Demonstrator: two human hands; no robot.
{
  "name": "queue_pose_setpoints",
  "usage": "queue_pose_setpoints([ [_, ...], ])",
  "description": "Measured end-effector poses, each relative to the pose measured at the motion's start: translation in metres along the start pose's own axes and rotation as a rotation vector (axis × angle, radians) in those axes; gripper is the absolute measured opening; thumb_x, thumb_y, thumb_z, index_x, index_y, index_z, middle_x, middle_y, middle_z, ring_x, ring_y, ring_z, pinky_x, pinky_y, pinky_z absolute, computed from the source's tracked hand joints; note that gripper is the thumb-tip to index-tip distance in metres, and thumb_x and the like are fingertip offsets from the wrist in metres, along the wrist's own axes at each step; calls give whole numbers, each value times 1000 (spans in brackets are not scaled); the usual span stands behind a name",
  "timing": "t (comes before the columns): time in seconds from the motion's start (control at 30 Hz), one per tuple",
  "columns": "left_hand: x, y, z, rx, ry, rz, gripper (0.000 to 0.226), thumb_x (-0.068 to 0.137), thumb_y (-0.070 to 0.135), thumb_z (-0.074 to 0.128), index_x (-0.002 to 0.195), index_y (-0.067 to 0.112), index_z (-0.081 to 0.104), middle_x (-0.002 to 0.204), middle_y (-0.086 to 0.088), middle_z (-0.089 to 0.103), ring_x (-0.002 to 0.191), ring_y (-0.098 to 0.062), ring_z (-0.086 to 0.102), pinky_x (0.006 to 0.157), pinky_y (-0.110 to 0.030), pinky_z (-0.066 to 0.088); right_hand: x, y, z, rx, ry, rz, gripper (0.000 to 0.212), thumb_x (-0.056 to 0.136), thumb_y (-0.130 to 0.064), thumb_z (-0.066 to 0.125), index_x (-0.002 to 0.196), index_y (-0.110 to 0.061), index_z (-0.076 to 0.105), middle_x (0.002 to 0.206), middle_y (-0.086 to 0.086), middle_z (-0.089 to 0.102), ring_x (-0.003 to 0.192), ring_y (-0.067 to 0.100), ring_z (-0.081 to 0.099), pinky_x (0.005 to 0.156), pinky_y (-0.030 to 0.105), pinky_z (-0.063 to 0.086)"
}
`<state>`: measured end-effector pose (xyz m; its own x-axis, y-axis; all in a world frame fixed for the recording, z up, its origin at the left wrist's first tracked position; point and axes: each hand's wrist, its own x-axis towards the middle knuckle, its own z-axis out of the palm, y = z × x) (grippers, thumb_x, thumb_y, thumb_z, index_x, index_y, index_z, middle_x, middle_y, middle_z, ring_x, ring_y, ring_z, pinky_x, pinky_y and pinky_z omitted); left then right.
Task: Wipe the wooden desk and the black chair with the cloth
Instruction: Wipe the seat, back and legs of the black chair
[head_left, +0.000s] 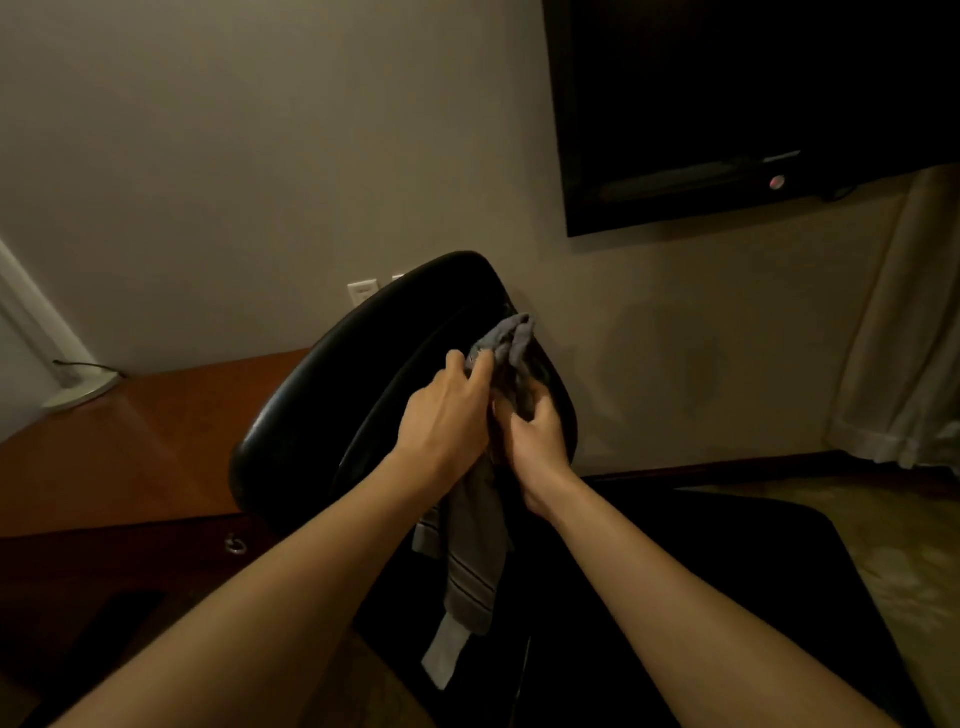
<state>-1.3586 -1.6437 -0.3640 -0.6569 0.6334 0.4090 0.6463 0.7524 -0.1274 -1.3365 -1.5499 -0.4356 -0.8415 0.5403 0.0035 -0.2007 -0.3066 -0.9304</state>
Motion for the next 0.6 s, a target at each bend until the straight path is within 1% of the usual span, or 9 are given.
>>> queue_pose_setpoints([
  [0.1,16,-4,13,24,8,-10,35,103,25,44,136,14,37,119,-13,43,81,-29,58,54,-32,35,18,8,-9,-113,-13,-32,44,93,-49,64,133,-31,57,120,-8,68,111,9,63,97,35,53],
  [0.17,12,-4,14,33,-38,-11,32,104,27,41,134,13,38,120,-13,43,82,-30,61,54,-32,36,16,12,-13,-178,-4,11,36,96,-50,58,121,-26,67,110,-6,72,106,10,66,94,34,53],
  [0.23,6,-6,7,-19,-116,-3,31,105,29,41,132,15,39,119,-11,43,78,-29,61,52,-32,36,7,15,-11,-239,8,84,34,99,-49,53,103,-22,72,96,-5,73,99,12,67,84,30,52],
  [0.3,5,-10,-5,-62,-176,27,28,105,32,39,128,16,40,116,-9,43,66,-25,54,50,-33,35,-8,2,-7,-264,15,108,35,101,-48,50,93,-22,71,87,-5,70,92,14,67,74,26,47],
  [0.37,6,-13,-17,-59,-209,35,25,105,33,37,123,16,42,114,-9,44,56,-22,43,47,-33,30,-20,-12,-8,-312,14,129,38,101,-50,47,96,-20,71,86,-5,69,88,12,66,70,25,45],
  [0.47,1,-15,-25,23,-234,64,25,104,32,38,122,15,44,120,-13,46,62,-29,51,48,-34,26,-25,-15,-16,-396,-62,120,38,101,-48,47,83,-20,64,78,-3,61,80,15,60,69,29,43],
  [0.5,-3,-15,-24,59,-218,75,26,104,33,38,122,15,46,120,-12,47,67,-30,56,49,-34,27,-28,-10,-17,-417,-71,122,36,100,-49,48,91,-19,66,88,-3,63,89,16,61,77,31,47],
  [0.53,-7,-12,-21,94,-166,89,27,104,34,37,120,15,48,118,-10,49,71,-29,59,50,-35,28,-31,-5,-21,-442,-74,82,38,98,-51,50,111,-21,67,108,-2,65,106,16,60,91,35,48],
  [0.6,-10,-7,-19,172,-93,103,31,103,39,35,118,17,52,114,-8,53,77,-29,63,54,-35,32,-30,2,-28,-453,-68,19,54,93,-52,53,141,-26,52,138,0,54,129,16,50,110,41,42],
])
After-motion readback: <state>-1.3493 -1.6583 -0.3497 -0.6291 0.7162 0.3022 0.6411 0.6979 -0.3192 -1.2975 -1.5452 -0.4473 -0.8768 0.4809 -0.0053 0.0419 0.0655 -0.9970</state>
